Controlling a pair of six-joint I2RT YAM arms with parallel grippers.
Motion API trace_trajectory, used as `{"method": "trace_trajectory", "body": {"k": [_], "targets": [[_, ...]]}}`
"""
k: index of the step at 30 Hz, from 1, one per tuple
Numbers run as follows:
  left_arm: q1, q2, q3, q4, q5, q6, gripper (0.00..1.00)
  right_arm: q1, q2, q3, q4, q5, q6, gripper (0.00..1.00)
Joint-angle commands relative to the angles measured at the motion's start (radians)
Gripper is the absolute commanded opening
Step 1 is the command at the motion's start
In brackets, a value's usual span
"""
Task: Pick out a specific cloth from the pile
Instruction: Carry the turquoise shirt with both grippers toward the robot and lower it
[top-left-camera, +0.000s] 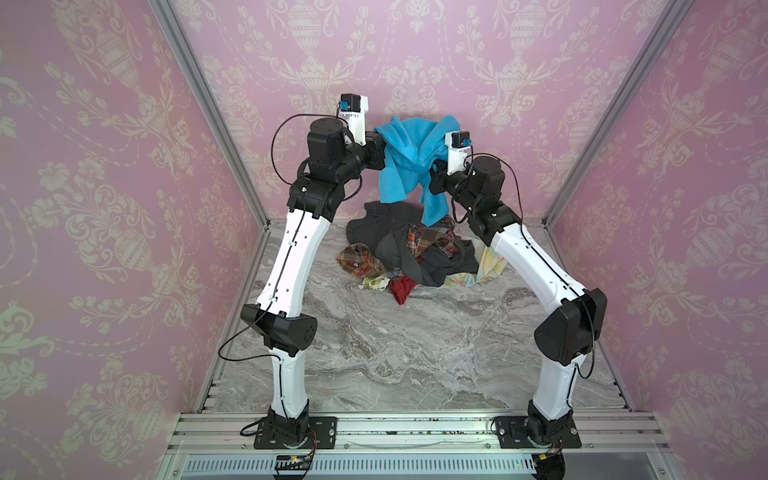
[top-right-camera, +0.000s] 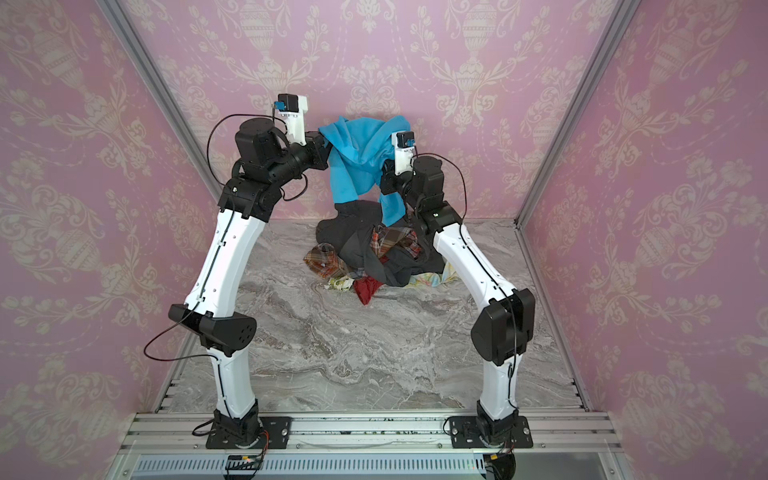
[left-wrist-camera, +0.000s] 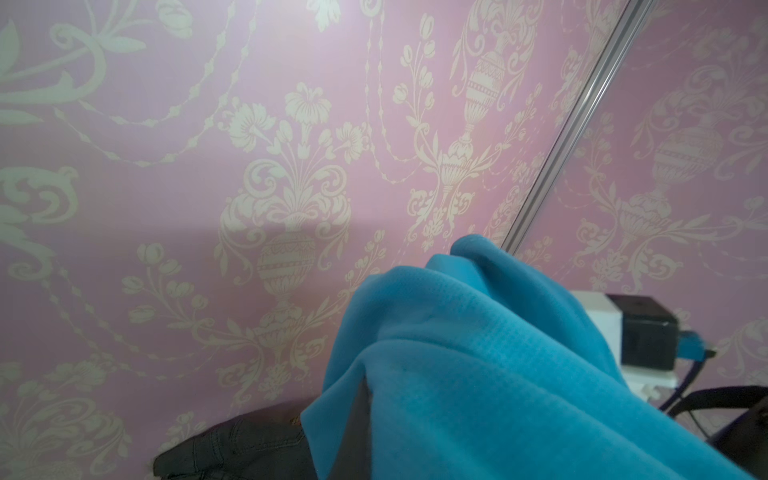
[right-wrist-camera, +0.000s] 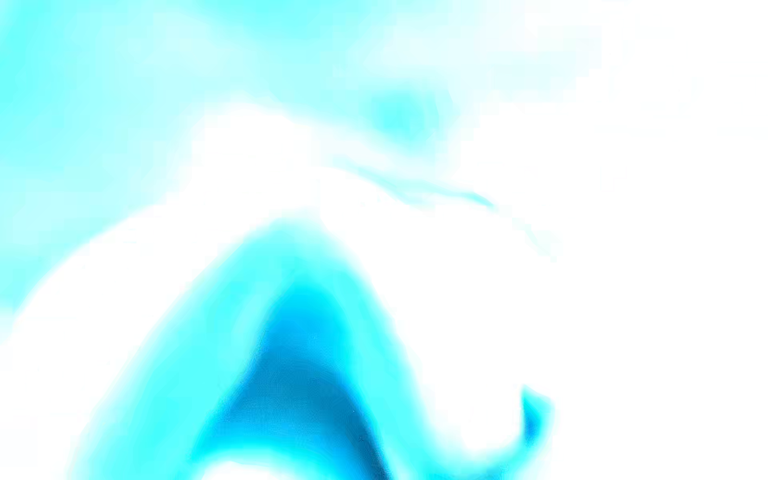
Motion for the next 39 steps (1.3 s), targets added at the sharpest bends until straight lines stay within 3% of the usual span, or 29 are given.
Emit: {"method": "trace_trajectory", "body": {"k": [1, 4, 7, 17, 28, 34, 39], "targets": [[-0.011, -0.056, -0.13, 0.039, 0.013, 0.021, 0.0, 0.009, -0.082, 0.12, -0.09, -0.011, 0.077, 0.0], [-0.02, -0.113, -0.291, 0.131, 0.043, -0.008, 0.0, 0.008, -0.117, 0.149, -0.186, -0.011, 0.103, 0.0], [-0.046, -0.17, -0.442, 0.221, 0.055, -0.025, 0.0, 0.007, -0.191, 0.064, -0.235, -0.004, 0.136, 0.0], [-0.263, -0.296, -0.842, 0.404, 0.026, -0.036, 0.0, 0.009, -0.619, -0.587, -0.195, 0.101, 0.253, 0.0], [-0.525, -0.298, -1.139, 0.473, -0.122, 0.014, 0.0, 0.011, -1.118, -1.239, -0.358, 0.304, 0.404, 0.0], [-0.62, -0.251, -1.255, 0.51, -0.178, 0.019, 0.0, 0.01, -1.286, -1.438, -0.486, 0.364, 0.463, 0.0], [-0.665, -0.175, -1.269, 0.52, -0.203, 0.032, 0.0, 0.011, -1.364, -1.551, -0.537, 0.405, 0.584, 0.0]]}}
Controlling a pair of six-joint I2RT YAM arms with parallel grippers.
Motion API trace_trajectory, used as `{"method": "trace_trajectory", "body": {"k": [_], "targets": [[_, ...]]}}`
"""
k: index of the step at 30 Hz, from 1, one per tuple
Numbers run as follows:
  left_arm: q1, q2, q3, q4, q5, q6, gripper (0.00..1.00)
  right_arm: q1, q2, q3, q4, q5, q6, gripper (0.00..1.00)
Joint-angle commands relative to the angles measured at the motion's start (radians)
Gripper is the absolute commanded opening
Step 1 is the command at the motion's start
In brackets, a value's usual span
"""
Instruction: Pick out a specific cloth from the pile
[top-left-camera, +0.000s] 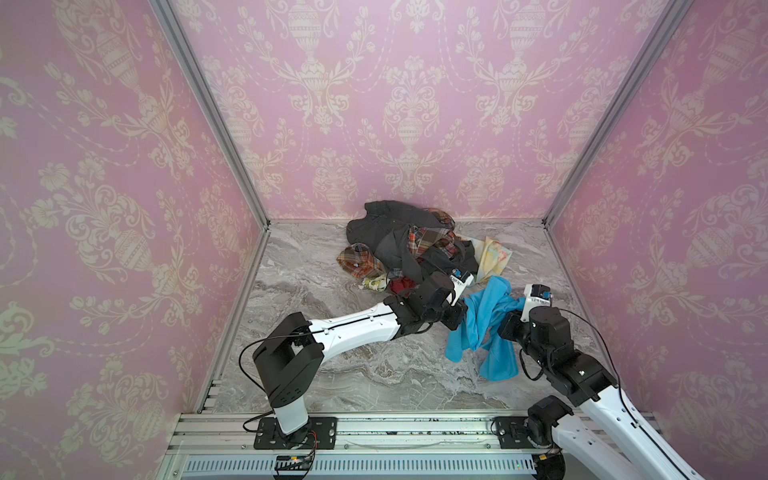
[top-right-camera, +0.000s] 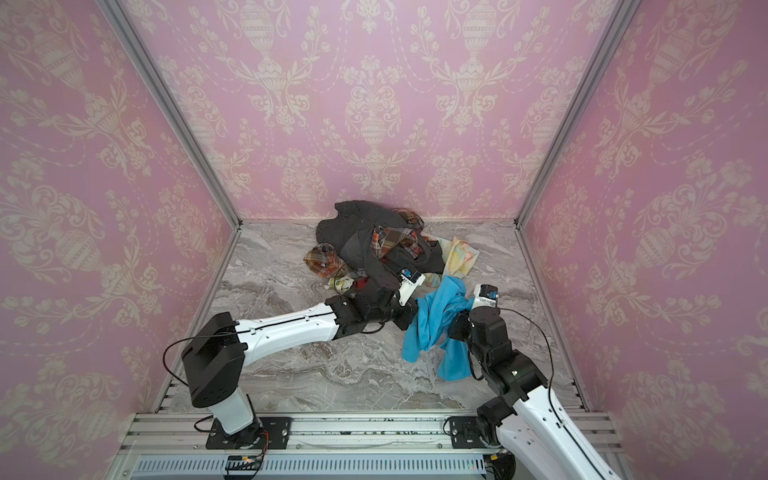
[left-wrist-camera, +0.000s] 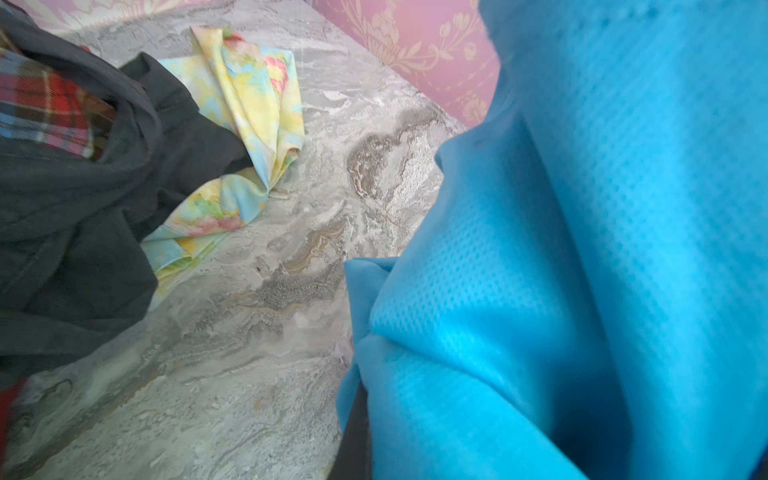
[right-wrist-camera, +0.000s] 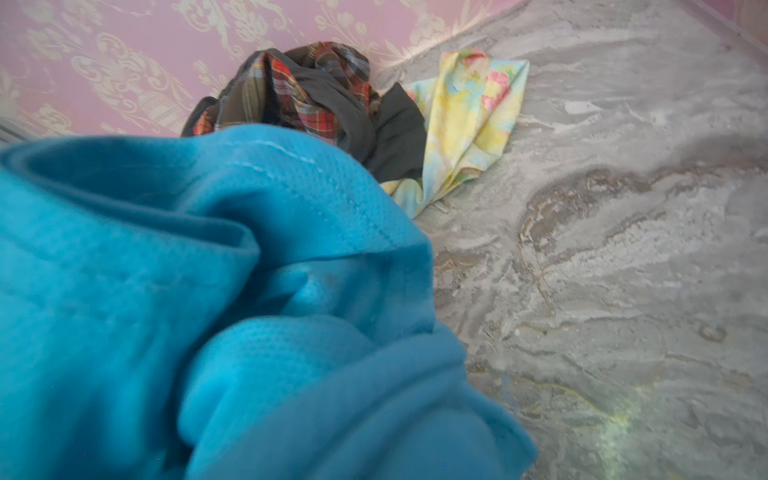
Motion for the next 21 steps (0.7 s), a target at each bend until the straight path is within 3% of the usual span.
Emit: {"method": "trace_trajectory", "body": {"k": [1, 4, 6, 17, 21], "targets": [[-0.023, 0.06, -0.005, 0.044, -0.04, 0.033, 0.0, 0.002, -0.046, -0.058, -0.049, 0.064, 0.11, 0.0], [-0.035, 0.101, 0.002, 0.05, -0.029, 0.035, 0.0, 0.001, -0.061, -0.099, -0.073, 0.083, 0.175, 0.01], [-0.035, 0.123, 0.002, 0.059, -0.018, 0.04, 0.0, 0.002, -0.052, -0.114, -0.098, 0.094, 0.207, 0.09], [-0.021, 0.197, -0.001, 0.03, 0.013, 0.099, 0.0, 0.001, 0.085, -0.048, -0.208, 0.096, 0.197, 0.65], [0.004, 0.19, -0.026, 0.021, 0.035, 0.104, 0.0, 0.001, 0.122, -0.01, -0.214, 0.081, 0.178, 0.75]]}}
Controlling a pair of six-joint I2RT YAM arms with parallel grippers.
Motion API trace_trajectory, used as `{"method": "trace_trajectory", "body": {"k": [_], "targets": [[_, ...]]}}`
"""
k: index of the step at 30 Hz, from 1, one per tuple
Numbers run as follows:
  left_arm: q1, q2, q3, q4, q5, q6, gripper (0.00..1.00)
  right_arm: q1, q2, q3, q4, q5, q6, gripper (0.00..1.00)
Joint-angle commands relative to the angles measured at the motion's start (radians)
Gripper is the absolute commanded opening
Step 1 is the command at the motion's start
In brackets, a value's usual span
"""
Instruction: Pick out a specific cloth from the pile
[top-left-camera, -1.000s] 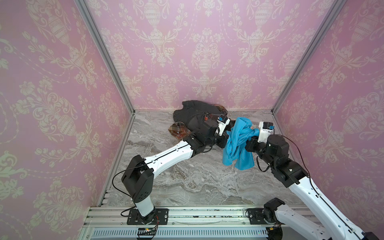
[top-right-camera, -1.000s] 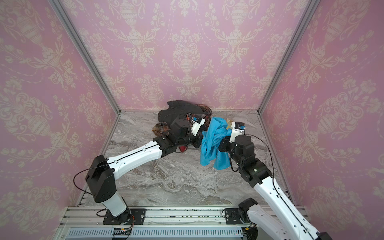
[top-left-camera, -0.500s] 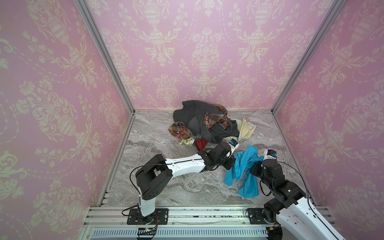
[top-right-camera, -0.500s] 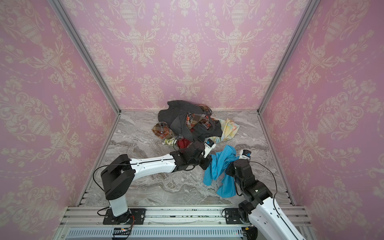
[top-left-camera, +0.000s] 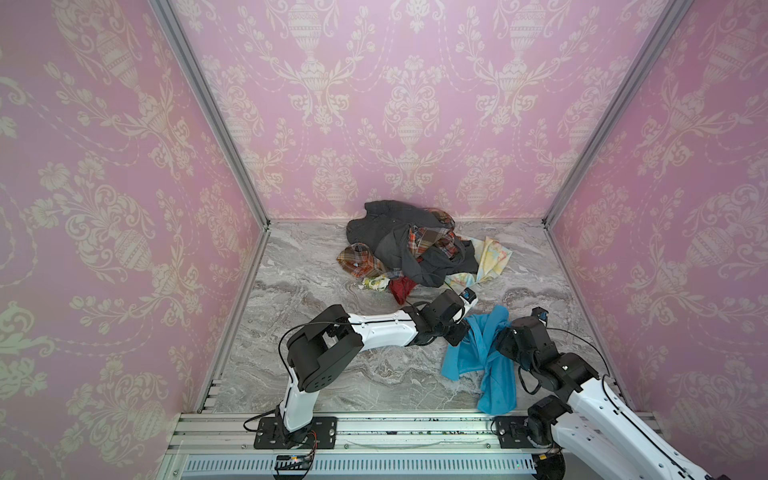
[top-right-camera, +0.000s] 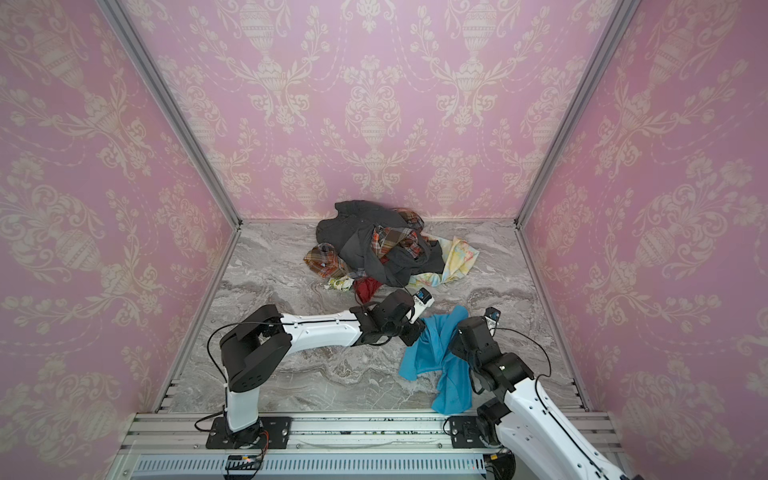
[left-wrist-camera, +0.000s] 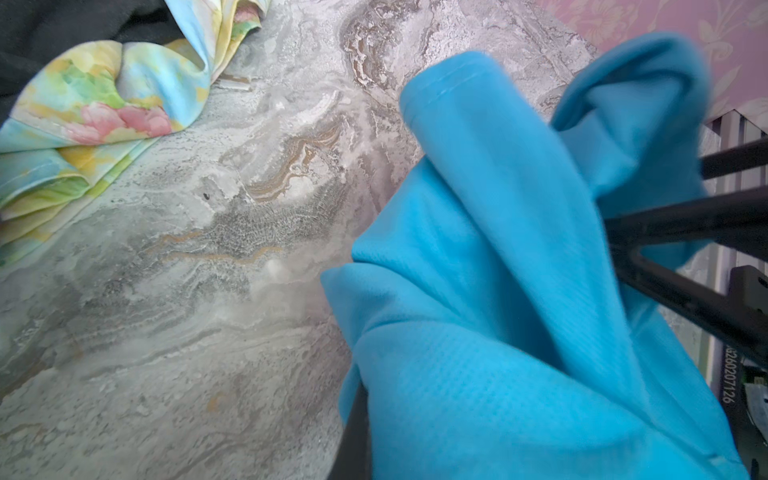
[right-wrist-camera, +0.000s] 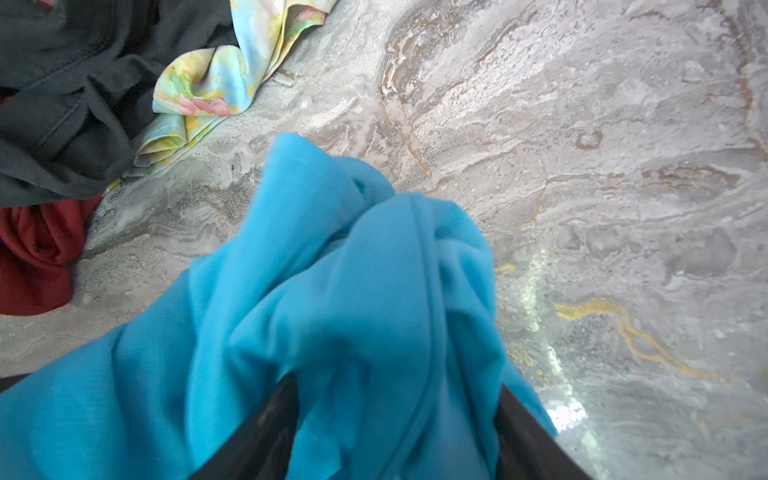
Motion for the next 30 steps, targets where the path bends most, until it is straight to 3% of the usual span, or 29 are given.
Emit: {"method": "trace_trajectory", "body": {"k": [1, 3, 8, 12, 18, 24, 30], "targets": [[0.03, -0.001, -0.029, -0.012, 0.046, 0.033, 0.0, 0.0, 0.016, 0.061, -0.019, -0.005, -0.015, 0.77], [0.044, -0.012, -0.047, -0.001, 0.067, 0.033, 0.1, 0.0, 0.027, 0.086, -0.023, -0.011, -0.025, 0.82], [0.071, -0.044, -0.075, 0.02, 0.101, 0.034, 0.54, -0.003, 0.075, 0.17, -0.06, -0.006, -0.04, 0.88], [0.079, -0.087, -0.087, 0.033, 0.146, 0.046, 0.69, -0.014, 0.109, 0.224, -0.109, 0.003, -0.02, 0.99], [0.085, -0.168, -0.148, 0.056, 0.219, 0.086, 0.78, -0.052, 0.153, 0.292, -0.224, 0.006, 0.04, 1.0], [0.113, -0.233, -0.259, 0.117, 0.248, 0.052, 0.79, -0.085, 0.092, 0.261, -0.278, -0.058, 0.093, 1.0], [0.144, -0.162, -0.242, 0.203, 0.229, -0.039, 0.76, -0.092, 0.044, 0.147, -0.226, -0.167, 0.196, 1.0]]}}
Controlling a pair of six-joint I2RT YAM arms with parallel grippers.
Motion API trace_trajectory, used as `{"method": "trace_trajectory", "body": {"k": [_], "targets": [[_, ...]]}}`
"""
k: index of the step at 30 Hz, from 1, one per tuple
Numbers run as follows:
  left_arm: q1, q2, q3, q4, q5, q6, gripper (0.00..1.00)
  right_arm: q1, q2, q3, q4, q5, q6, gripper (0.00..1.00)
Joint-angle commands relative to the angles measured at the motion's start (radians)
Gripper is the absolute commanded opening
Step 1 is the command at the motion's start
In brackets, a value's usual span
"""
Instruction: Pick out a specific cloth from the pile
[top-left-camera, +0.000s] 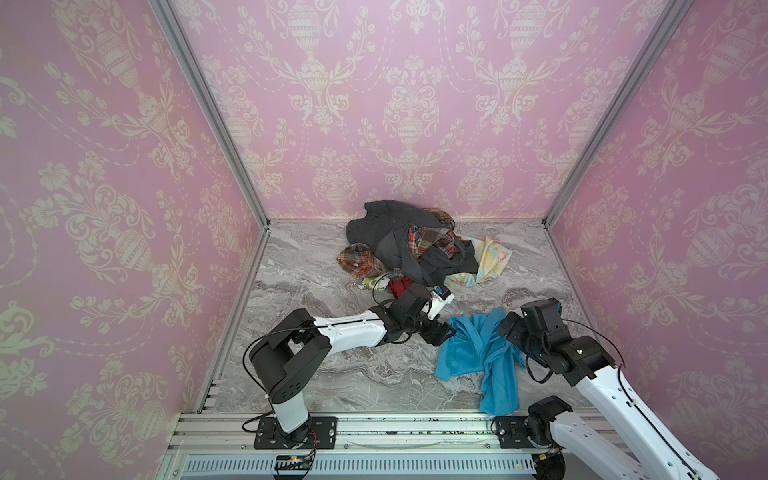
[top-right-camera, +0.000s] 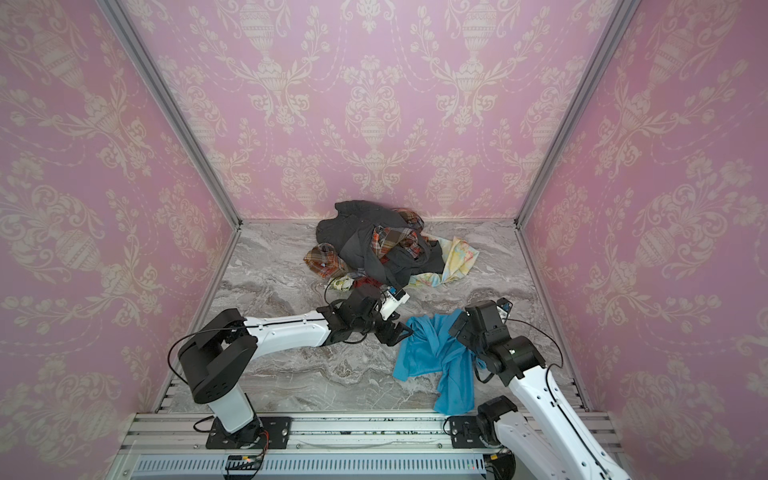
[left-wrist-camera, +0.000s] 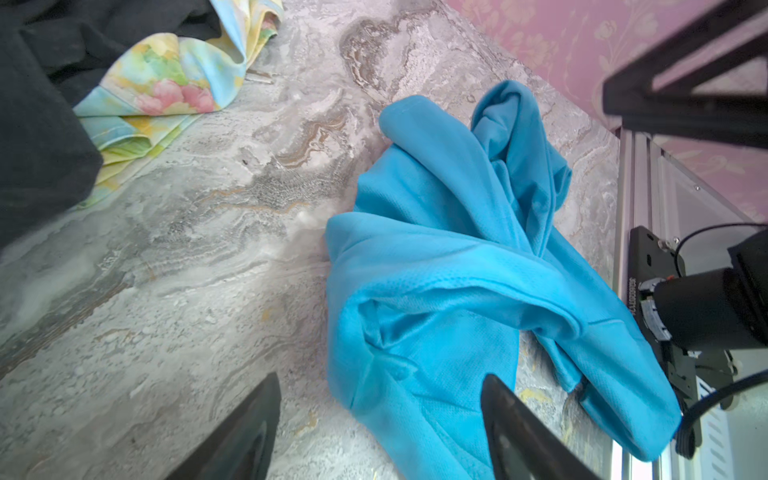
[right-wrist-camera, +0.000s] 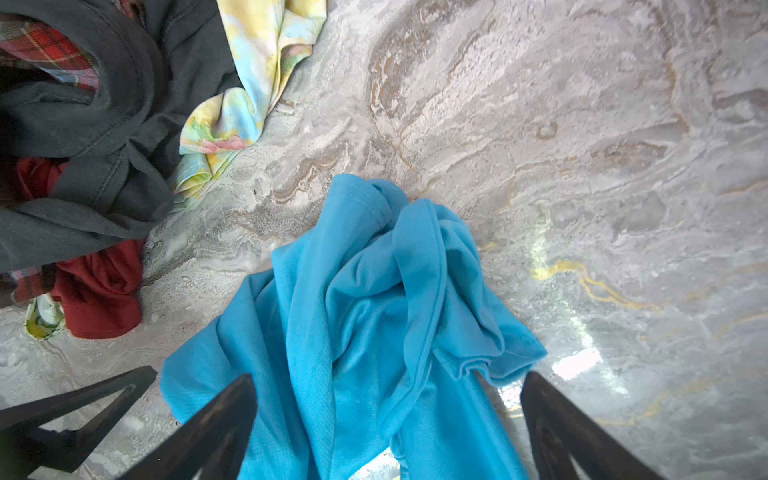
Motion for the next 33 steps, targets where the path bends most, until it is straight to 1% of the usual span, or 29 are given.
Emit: {"method": "trace_trajectory", "body": {"k": [1, 6, 10, 12, 15, 19, 22, 26, 30, 33], "targets": [[0.013, 0.057, 0.027, 0.087, 0.014, -0.073, 0.75, -0.006, -0.014, -0.073, 0.008, -0.084, 0.094, 1.0], [0.024, 0.124, 0.076, 0.188, 0.021, -0.171, 0.72, -0.006, -0.043, -0.168, 0.07, -0.138, 0.176, 0.99], [0.024, 0.182, 0.116, 0.224, 0.058, -0.219, 0.68, -0.005, -0.089, -0.273, 0.186, -0.208, 0.266, 0.98], [0.021, 0.197, 0.122, 0.231, 0.074, -0.23, 0.62, -0.006, -0.11, -0.32, 0.257, -0.24, 0.322, 0.96], [0.015, 0.209, 0.121, 0.218, 0.094, -0.229, 0.48, -0.004, -0.135, -0.36, 0.337, -0.259, 0.389, 0.94], [0.003, 0.222, 0.11, 0.213, 0.139, -0.228, 0.34, -0.005, -0.111, -0.348, 0.388, -0.27, 0.437, 0.91], [-0.009, 0.24, 0.114, 0.202, 0.174, -0.226, 0.27, -0.005, -0.071, -0.342, 0.444, -0.287, 0.477, 0.91], [-0.031, 0.261, 0.126, 0.198, 0.226, -0.233, 0.22, -0.004, -0.015, -0.31, 0.481, -0.286, 0.494, 0.89], [-0.053, 0.263, 0.127, 0.177, 0.27, -0.22, 0.18, -0.004, 0.007, -0.256, 0.433, -0.247, 0.471, 0.89], [-0.067, 0.26, 0.141, 0.129, 0.301, -0.192, 0.17, -0.004, 0.016, -0.225, 0.391, -0.224, 0.452, 0.89]]}}
